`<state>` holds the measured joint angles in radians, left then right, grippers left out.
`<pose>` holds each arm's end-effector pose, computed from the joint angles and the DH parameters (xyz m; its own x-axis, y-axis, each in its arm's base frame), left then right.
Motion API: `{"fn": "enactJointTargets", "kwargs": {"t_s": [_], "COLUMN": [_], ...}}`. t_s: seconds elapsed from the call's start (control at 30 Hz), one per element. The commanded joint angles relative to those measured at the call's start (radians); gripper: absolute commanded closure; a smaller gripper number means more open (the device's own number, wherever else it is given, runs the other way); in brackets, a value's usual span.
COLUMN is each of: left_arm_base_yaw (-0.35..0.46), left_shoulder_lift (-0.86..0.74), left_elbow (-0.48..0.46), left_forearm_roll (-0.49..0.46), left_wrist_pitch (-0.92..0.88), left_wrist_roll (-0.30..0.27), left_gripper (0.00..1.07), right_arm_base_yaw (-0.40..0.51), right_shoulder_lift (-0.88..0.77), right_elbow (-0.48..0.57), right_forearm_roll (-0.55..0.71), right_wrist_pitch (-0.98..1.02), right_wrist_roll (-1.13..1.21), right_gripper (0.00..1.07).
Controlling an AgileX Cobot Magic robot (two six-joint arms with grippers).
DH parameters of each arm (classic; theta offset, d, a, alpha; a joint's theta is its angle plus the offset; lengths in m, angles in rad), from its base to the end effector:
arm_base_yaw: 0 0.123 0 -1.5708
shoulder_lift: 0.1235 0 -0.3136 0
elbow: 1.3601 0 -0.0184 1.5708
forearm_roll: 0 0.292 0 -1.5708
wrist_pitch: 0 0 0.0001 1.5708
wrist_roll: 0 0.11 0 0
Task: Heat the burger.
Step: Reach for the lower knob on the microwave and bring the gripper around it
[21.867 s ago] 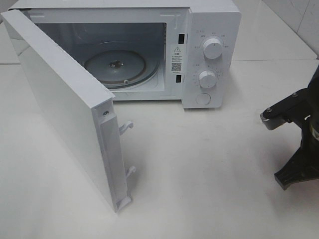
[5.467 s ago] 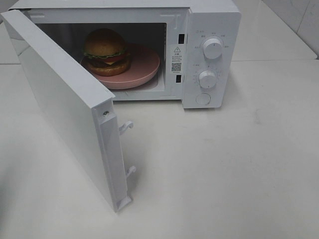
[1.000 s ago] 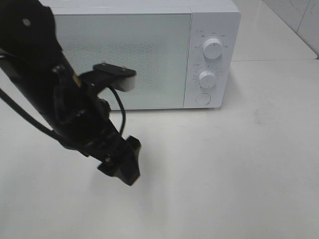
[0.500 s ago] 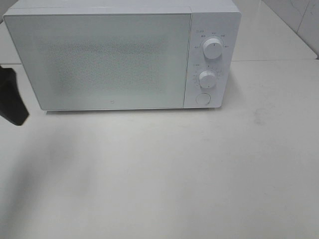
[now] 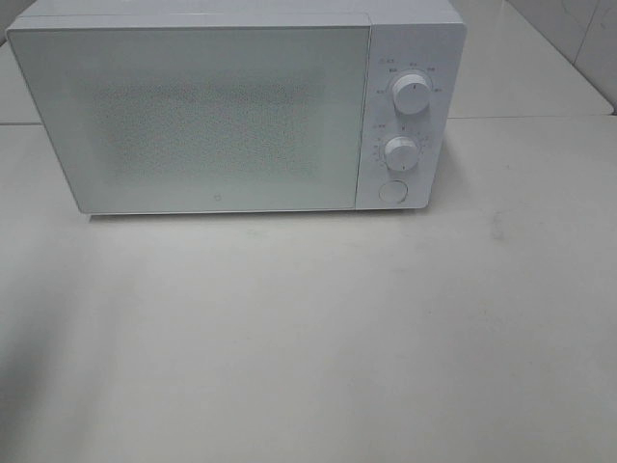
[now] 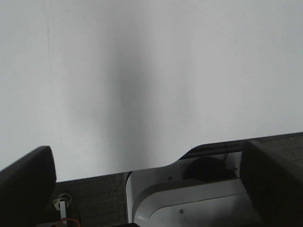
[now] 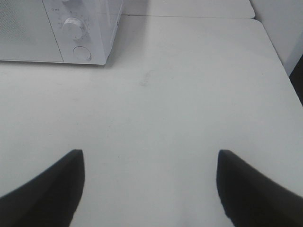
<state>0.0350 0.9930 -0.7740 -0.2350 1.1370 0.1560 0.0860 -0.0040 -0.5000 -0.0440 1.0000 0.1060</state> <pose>0.1879 -0.0167 0.2823 -0.9477 0.0213 -0.3184 0.0837 0.9794 -0.1836 0.0219 -0.0022 0.2947 -0.3986 0.0480 -0.9159 -0.0193 0.9980 0.0607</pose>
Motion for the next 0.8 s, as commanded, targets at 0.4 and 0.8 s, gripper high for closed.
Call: {"fn": "enactJointTargets", "kwargs": {"t_s": [0.4, 0.8], "left_arm_base_yaw": [0.0, 0.0], "left_shoulder_lift": [-0.328, -0.499], "left_elbow": [0.236, 0.255], "left_forearm_roll": [0.004, 0.016], "left_wrist_pitch": [-0.098, -0.059], "left_wrist_roll": [0.004, -0.007], "left_gripper": [0.08, 0.08], "right_arm_base_yaw": [-0.009, -0.009], "right_shoulder_lift": [-0.028, -0.028], "right_elbow": [0.003, 0.003], "right_forearm_roll": [-0.002, -0.002], "right_wrist_pitch": [-0.005, -0.005], "right_wrist_roll": [-0.012, -0.012], "right_gripper": [0.32, 0.32]}}
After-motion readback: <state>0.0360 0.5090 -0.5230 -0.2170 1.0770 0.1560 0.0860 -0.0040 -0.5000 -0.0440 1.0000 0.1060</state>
